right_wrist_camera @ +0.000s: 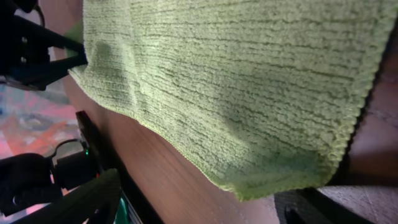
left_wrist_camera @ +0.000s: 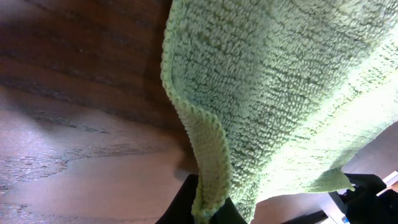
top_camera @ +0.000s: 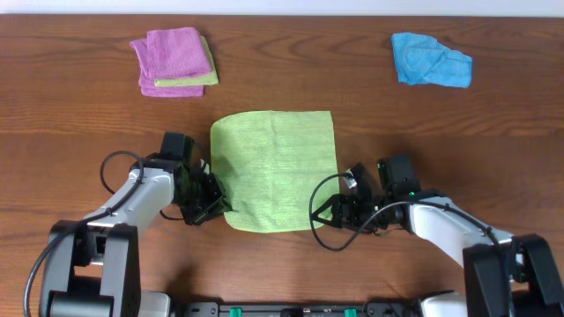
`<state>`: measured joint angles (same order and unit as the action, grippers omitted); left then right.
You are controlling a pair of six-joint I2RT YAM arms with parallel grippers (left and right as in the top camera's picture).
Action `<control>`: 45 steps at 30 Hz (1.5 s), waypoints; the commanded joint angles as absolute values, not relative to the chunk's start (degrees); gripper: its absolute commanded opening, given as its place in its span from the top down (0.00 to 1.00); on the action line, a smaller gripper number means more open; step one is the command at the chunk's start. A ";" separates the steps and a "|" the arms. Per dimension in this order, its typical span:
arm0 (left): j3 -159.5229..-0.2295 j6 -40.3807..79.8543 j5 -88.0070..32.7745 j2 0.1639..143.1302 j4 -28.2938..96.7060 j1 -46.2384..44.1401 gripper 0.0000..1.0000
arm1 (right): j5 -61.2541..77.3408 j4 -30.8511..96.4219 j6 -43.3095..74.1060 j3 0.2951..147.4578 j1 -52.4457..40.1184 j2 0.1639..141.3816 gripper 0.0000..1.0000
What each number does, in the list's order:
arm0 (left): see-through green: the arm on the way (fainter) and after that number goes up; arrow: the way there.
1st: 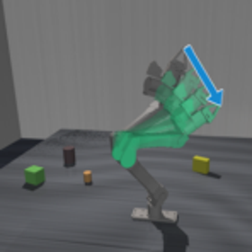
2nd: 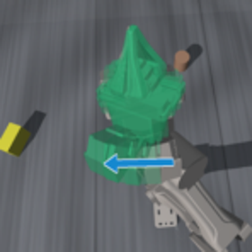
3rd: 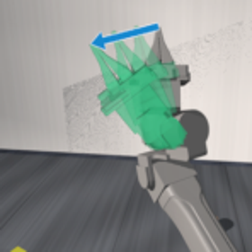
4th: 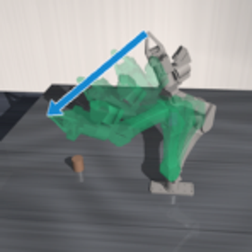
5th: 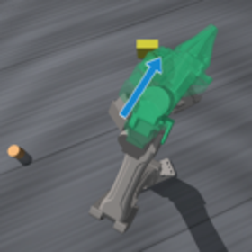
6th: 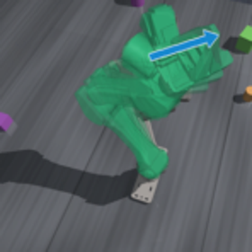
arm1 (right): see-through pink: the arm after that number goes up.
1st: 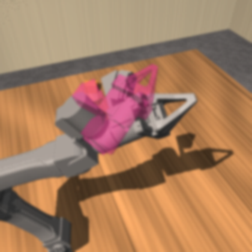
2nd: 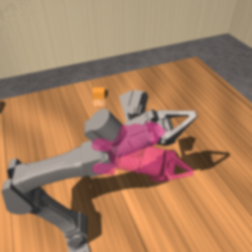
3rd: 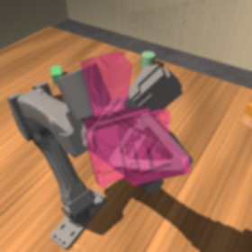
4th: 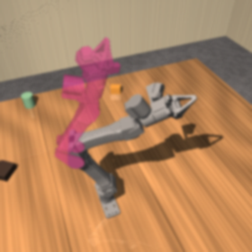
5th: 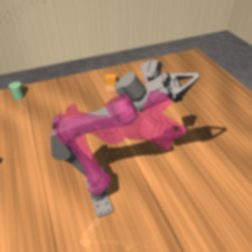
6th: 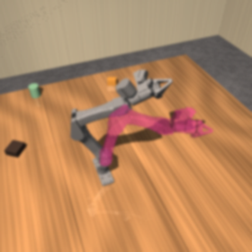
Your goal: Fold the cloth
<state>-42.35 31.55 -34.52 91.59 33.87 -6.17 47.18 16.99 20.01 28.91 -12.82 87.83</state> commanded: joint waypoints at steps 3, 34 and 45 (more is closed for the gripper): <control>-42.13 31.94 -34.59 90.83 34.06 -6.42 0.94 | 30.44 18.59 25.41 23.86 -12.45 91.18 0.24; -42.13 31.24 -35.64 90.83 34.06 -6.39 0.94 | 12.88 20.08 42.78 23.86 -16.58 91.05 0.99; -42.61 28.38 -35.94 83.22 41.87 -6.39 0.94 | 13.37 28.12 41.60 24.43 -16.60 72.16 0.99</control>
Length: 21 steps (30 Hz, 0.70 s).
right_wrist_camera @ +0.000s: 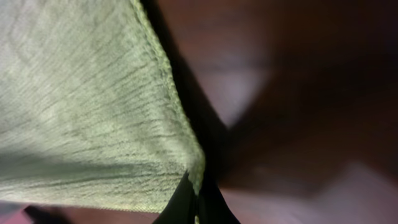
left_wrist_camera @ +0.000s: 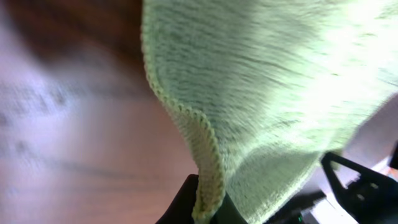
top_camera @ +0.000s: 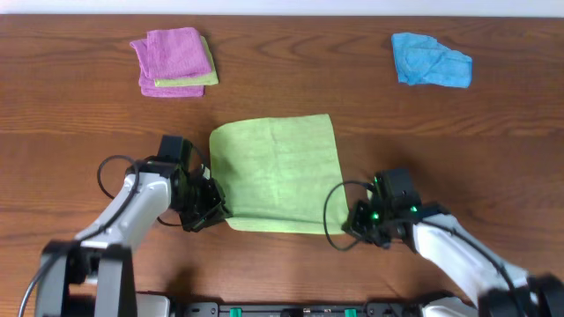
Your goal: Fold the cloth
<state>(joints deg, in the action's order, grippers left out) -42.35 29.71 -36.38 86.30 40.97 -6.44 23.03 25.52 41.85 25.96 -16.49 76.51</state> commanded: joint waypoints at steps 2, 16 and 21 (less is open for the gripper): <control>-42.61 29.26 -35.79 80.88 42.44 -6.39 0.94 | 13.32 30.89 41.71 24.56 -16.60 67.05 0.99; -42.61 38.26 -34.06 77.87 38.00 -6.42 0.94 | 10.79 26.02 38.37 27.44 -16.60 57.69 0.99; -42.61 40.97 -32.80 77.87 33.78 -6.42 0.94 | 10.26 19.03 35.59 28.71 -16.60 63.44 0.99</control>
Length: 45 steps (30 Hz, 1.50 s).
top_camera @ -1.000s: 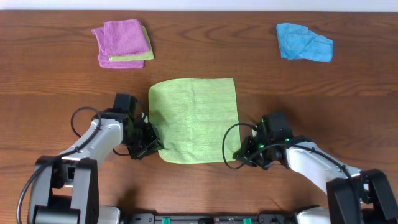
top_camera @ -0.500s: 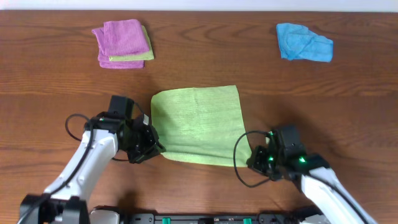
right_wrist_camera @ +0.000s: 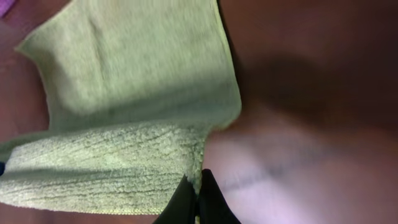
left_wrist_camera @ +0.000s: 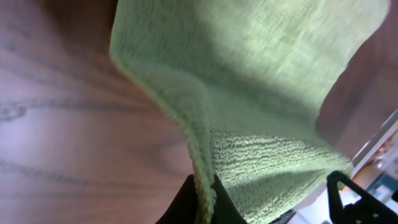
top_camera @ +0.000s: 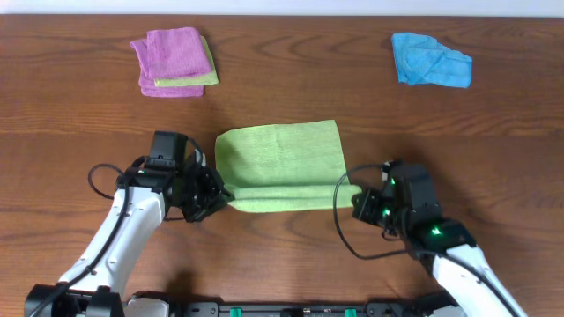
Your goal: Fold the cloth
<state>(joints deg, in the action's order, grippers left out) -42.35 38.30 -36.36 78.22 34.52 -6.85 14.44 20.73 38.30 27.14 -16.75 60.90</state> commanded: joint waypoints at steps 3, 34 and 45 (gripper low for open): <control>-42.61 41.80 -31.46 77.87 31.88 -6.42 0.94 | 9.37 14.09 33.82 30.22 -16.60 68.31 0.99; -43.62 46.81 -20.38 94.63 -5.13 -6.55 0.94 | 2.74 -7.49 24.97 45.32 -17.39 97.32 0.99; -46.94 46.70 -18.52 100.16 -8.47 -8.03 0.94 | -0.12 -12.93 24.77 45.36 -18.83 101.51 0.99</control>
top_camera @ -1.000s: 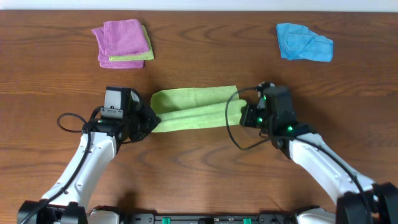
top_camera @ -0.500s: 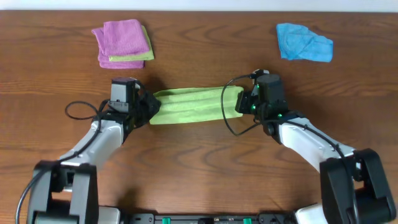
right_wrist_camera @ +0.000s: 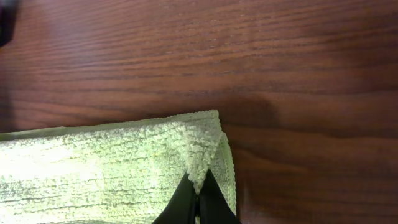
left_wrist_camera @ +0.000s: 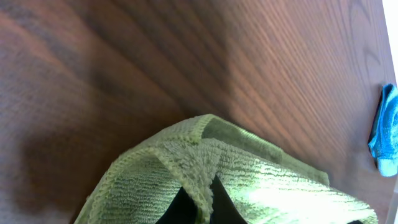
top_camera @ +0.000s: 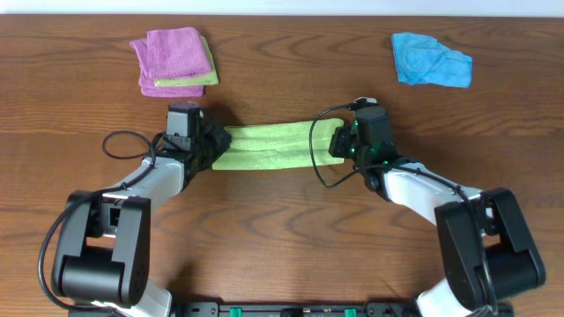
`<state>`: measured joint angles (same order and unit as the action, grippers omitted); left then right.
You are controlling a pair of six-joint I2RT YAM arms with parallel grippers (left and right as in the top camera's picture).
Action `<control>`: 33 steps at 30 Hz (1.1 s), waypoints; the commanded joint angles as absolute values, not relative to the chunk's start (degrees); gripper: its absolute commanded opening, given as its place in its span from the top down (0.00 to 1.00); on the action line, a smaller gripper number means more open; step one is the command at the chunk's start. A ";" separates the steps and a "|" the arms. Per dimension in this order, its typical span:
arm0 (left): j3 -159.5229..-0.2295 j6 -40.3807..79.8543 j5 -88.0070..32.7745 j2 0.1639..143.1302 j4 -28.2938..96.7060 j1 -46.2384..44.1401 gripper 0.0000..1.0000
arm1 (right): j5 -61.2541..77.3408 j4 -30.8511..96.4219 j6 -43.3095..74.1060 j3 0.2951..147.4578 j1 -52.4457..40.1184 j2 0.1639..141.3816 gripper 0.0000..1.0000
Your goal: Fold the cloth
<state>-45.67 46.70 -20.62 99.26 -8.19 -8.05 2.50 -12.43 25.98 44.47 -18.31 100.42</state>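
Observation:
The light green cloth [top_camera: 269,146] lies folded in half as a narrow strip across the middle of the wooden table. My left gripper [top_camera: 214,143] is shut on the upper layer's corner at the strip's left end, seen close in the left wrist view [left_wrist_camera: 200,200]. At the right end my right gripper [top_camera: 337,141] is shut on the other upper corner [right_wrist_camera: 198,198]. In both wrist views the pinched corner sits over the lower layer of cloth [right_wrist_camera: 93,168], near its far edge.
A pink cloth folded over a yellow-green one [top_camera: 174,62] lies at the back left. A crumpled blue cloth [top_camera: 430,60] lies at the back right, its edge also showing in the left wrist view [left_wrist_camera: 384,134]. Black cables loop beside both arms.
Both grippers have moved away from the table's front with the near corners, from the cloth's middle to its far edge. The cloth has gone from partly folded to a narrow doubled strip.
The cloth lay spread out with both grippers at its near corners, the left one holding its corner. Then both held the corners lifted. Later the near edge stood over the cloth's middle. Now it lies at the far edge, cloth folded in half.

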 commanded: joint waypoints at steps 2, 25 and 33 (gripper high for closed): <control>-46.96 46.46 -17.54 100.29 -8.58 -8.03 0.94 | -0.25 -13.74 24.75 45.39 -18.83 102.24 0.99; -47.09 43.66 -17.10 99.92 -8.99 -7.46 0.15 | -1.72 -14.63 24.67 45.43 -21.63 101.60 0.57; -47.92 41.08 -17.82 91.02 -1.41 -6.13 0.14 | -1.72 -3.22 32.64 45.43 -21.61 91.46 0.39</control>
